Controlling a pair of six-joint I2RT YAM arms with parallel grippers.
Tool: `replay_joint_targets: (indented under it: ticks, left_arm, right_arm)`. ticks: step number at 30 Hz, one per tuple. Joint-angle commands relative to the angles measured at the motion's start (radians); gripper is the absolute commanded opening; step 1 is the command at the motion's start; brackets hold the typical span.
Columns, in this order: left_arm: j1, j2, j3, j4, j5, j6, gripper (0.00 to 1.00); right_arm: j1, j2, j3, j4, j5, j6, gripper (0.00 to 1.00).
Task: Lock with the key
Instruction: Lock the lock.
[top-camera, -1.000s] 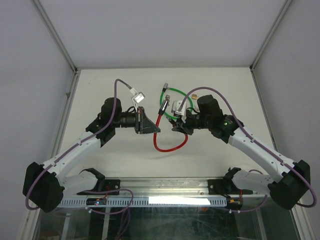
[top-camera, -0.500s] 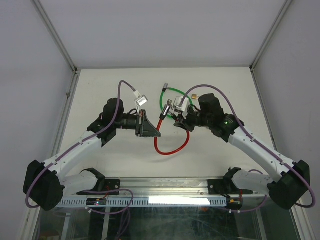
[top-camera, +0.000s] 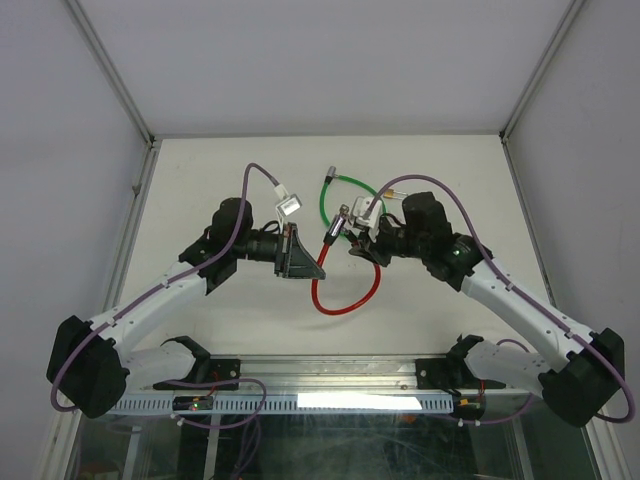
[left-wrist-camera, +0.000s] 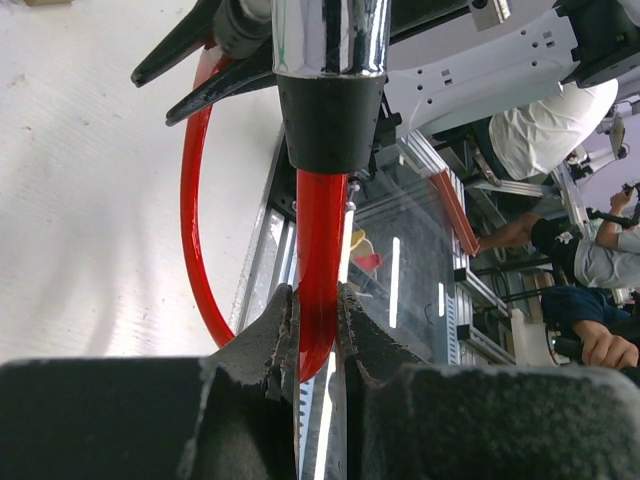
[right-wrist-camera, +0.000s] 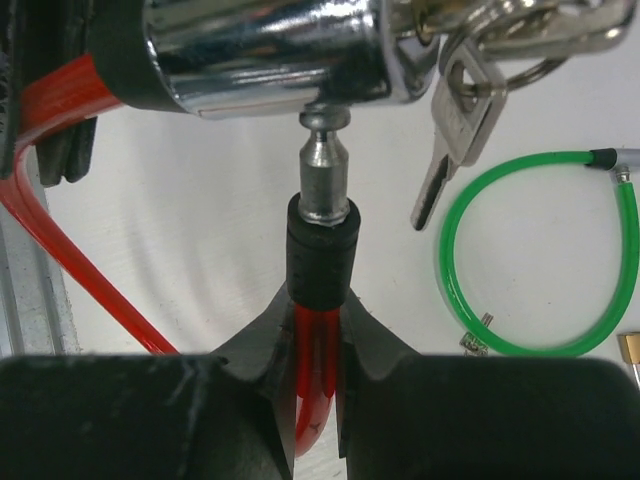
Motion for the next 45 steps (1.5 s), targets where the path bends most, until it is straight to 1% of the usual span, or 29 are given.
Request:
replay_joint_targets:
  ticks: [1, 19, 25, 31, 36, 41, 45]
  left_arm:
    - [-0.017, -0.002, 0.038, 0.062, 0.077, -0.055, 0.00]
    - [-0.018, 0.009, 0.026, 0.140, 0.137, -0.117, 0.00]
    - [-0.019, 0.023, 0.016, 0.142, 0.147, -0.133, 0.00]
    - [-0.019, 0.034, 0.029, 0.057, 0.141, -0.126, 0.00]
    - [-0.019, 0.031, 0.039, -0.004, 0.138, -0.119, 0.00]
    - [-0.018, 0.011, 0.059, -0.053, 0.128, -0.093, 0.00]
    - [-0.018, 0.003, 0.065, -0.061, 0.126, -0.086, 0.00]
  right_arm:
    - [-0.004, -0.045, 0.004, 0.112, 0.003, -0.043, 0.00]
    - [0.010, -0.056, -0.006, 0.118, -0.018, -0.066, 0.00]
    - [0.011, -0.073, -0.010, 0.116, 0.019, -0.098, 0.00]
    - [0.012, -0.098, -0.019, 0.107, 0.061, -0.171, 0.00]
    - [0.015, -0.104, -0.031, 0.091, 0.067, -0.251, 0.00]
    - [0.019, -0.065, 0.001, 0.022, 0.079, -0.256, 0.00]
    - [0.028, -0.030, 0.027, -0.015, 0.078, -0.253, 0.00]
